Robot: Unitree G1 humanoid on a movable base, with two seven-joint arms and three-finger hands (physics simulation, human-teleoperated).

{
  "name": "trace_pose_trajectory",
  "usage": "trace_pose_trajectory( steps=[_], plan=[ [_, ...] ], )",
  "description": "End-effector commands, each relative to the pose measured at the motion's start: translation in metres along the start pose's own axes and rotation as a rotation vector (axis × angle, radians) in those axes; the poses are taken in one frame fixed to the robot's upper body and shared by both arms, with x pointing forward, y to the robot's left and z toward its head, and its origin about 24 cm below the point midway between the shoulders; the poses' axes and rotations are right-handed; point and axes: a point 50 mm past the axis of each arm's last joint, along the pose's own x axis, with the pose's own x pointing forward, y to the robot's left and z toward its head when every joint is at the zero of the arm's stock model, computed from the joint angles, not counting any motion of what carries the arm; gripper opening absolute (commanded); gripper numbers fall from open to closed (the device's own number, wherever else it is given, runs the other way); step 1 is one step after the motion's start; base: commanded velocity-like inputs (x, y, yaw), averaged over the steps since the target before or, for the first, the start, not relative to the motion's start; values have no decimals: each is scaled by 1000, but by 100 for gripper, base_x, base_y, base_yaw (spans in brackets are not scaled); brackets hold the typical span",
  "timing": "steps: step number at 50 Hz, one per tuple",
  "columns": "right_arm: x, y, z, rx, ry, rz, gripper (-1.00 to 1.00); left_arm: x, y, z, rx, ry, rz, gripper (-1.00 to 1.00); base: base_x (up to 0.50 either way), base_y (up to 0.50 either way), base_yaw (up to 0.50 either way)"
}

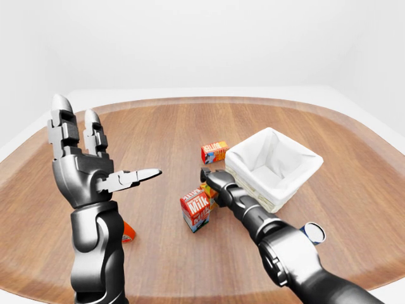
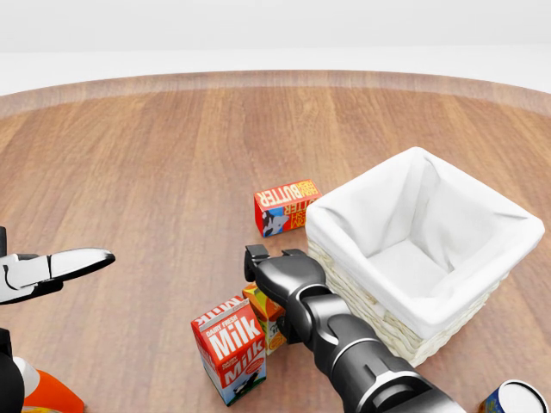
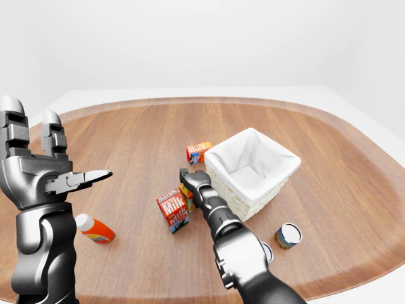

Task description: Pick up the orange juice, and put it in the basket.

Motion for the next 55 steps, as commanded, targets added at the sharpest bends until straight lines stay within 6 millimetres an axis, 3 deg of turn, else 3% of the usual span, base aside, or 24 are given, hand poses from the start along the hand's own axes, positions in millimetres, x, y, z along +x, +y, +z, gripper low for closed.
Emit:
trace_pose_trajectory(
  steps=[1,23,55],
  plan=[
    [-2,10,-4,25,17,-30,-100,0,0,0,0,0,0,100,0,0,0],
    [2,-15,2,17,-2,-23,-100,0,0,0,0,0,1,100,0,0,0],
    [5,-35,3,-45,-12,-27,-100,0,0,2,-3,-9,-1,100,0,0,0]
  ],
)
